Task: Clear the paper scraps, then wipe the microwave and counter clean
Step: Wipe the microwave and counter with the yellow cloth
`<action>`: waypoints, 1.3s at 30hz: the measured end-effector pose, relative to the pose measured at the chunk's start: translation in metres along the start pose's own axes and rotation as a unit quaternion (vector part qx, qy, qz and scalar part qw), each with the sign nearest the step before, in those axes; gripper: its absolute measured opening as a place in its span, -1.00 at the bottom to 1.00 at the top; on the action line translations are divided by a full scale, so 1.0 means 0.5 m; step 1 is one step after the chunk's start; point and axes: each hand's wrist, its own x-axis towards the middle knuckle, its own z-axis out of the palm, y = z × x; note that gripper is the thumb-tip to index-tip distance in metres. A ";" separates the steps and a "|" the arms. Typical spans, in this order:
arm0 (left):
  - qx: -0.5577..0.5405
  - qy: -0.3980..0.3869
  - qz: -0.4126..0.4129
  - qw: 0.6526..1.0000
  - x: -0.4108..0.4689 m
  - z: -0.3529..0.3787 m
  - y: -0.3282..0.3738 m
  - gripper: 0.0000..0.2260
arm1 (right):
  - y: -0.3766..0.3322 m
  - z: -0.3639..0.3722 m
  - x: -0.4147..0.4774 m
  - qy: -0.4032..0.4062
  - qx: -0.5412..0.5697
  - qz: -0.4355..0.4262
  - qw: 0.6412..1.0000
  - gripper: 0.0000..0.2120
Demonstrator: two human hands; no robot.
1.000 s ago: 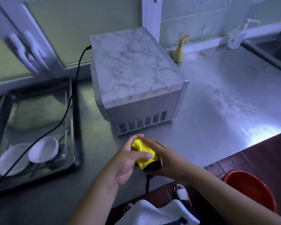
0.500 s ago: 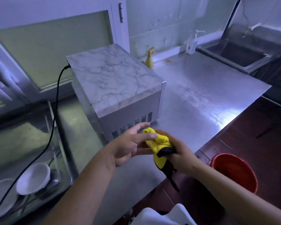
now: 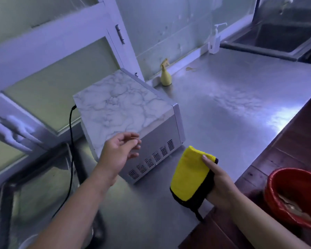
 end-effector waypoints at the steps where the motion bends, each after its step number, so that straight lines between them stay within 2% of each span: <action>1: 0.034 0.020 0.025 0.999 0.029 -0.004 0.008 -0.85 | -0.012 0.000 0.010 0.015 0.015 -0.011 1.000 -0.55; 5: 0.139 0.061 0.056 0.987 0.134 -0.031 0.037 -0.88 | -0.073 0.025 0.037 0.067 0.018 -0.065 0.995 -0.60; 9: 0.243 0.044 0.074 0.966 0.210 -0.066 0.046 -0.90 | -0.133 0.079 0.061 0.129 -0.036 -0.137 0.982 -0.72; 12: 0.330 0.009 0.035 0.943 0.256 -0.099 0.055 -0.77 | -0.164 0.113 0.091 0.166 -0.055 -0.224 0.959 -0.73; 14: 0.405 -0.028 0.011 0.914 0.279 -0.121 0.053 -0.65 | -0.170 0.140 0.118 0.160 -0.076 -0.297 0.938 -0.79; 17: 0.495 -0.082 0.025 0.865 0.312 -0.129 0.043 -0.56 | -0.160 0.190 0.175 0.135 -0.102 -0.394 0.903 -0.62; 19: 0.552 -0.111 0.027 0.826 0.329 -0.117 0.030 -0.52 | -0.143 0.228 0.212 0.142 -0.146 -0.415 0.887 -0.51; 21: 0.586 -0.104 0.012 0.804 0.338 -0.103 0.005 -0.49 | -0.103 0.261 0.254 0.166 -0.195 -0.425 0.868 -0.44; 24: 0.607 -0.051 0.012 0.793 0.331 -0.090 -0.039 -0.50 | -0.029 0.293 0.317 0.246 -0.266 -0.461 0.810 -0.42; 26: 0.590 -0.035 0.001 0.807 0.327 -0.063 -0.046 -0.50 | -0.009 0.297 0.349 0.279 -0.230 -0.493 0.792 -0.41; 27: 0.574 -0.023 -0.017 0.818 0.324 -0.041 -0.043 -0.48 | -0.007 0.293 0.363 0.278 -0.186 -0.502 0.798 -0.41; 29: 0.561 0.023 -0.035 0.827 0.307 0.006 -0.039 -0.45 | -0.009 0.270 0.391 0.275 -0.079 -0.471 0.834 -0.41; 31: 0.562 0.059 -0.006 0.825 0.288 0.039 -0.043 -0.42 | 0.003 0.227 0.414 0.267 0.025 -0.385 0.883 -0.47; 33: 0.567 0.066 0.016 0.821 0.282 0.046 -0.050 -0.42 | 0.038 0.182 0.434 0.263 0.059 -0.305 0.914 -0.52; 35: 0.570 0.067 0.019 0.818 0.284 0.039 -0.049 -0.42 | 0.067 0.155 0.446 0.261 0.082 -0.246 0.930 -0.53; 39: 0.566 0.059 0.026 0.822 0.283 0.044 -0.046 -0.42 | 0.068 0.135 0.462 0.252 0.120 -0.213 0.936 -0.50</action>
